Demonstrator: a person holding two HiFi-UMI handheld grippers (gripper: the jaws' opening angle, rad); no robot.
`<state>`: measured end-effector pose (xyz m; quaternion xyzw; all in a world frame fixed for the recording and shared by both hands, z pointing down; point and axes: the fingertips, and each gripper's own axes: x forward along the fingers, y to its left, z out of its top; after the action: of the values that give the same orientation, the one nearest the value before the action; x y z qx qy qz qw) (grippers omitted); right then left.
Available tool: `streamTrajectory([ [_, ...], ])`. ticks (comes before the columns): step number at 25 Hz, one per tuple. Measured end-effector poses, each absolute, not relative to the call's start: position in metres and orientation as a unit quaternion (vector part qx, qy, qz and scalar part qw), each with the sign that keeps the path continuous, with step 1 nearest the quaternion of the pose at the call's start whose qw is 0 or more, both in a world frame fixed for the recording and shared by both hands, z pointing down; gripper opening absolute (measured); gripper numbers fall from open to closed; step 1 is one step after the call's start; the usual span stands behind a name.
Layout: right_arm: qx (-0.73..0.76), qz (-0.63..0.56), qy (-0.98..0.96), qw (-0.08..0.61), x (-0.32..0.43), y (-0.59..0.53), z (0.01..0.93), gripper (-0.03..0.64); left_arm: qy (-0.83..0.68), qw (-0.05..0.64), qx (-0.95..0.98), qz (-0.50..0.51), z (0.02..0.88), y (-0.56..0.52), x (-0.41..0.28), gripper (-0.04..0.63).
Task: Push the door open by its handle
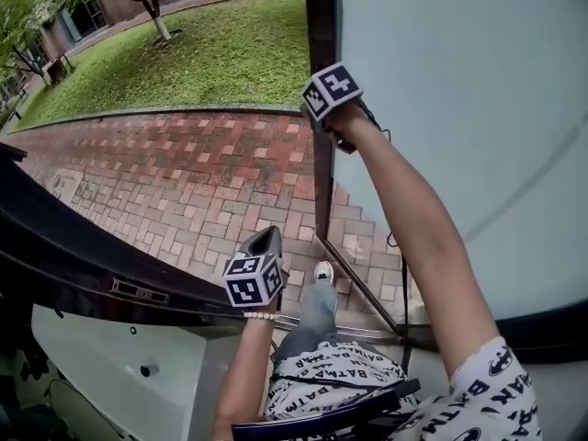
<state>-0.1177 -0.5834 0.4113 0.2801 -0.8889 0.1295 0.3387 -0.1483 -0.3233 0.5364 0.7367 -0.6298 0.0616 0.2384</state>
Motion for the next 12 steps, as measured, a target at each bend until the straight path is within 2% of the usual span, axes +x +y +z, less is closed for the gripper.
streamTrajectory([
  [12, 0.385, 0.154, -0.854, 0.315, 0.023, -0.721, 0.409, 0.011, -0.614, 0.255, 0.742, 0.087, 0.572, -0.475, -0.118, -0.014],
])
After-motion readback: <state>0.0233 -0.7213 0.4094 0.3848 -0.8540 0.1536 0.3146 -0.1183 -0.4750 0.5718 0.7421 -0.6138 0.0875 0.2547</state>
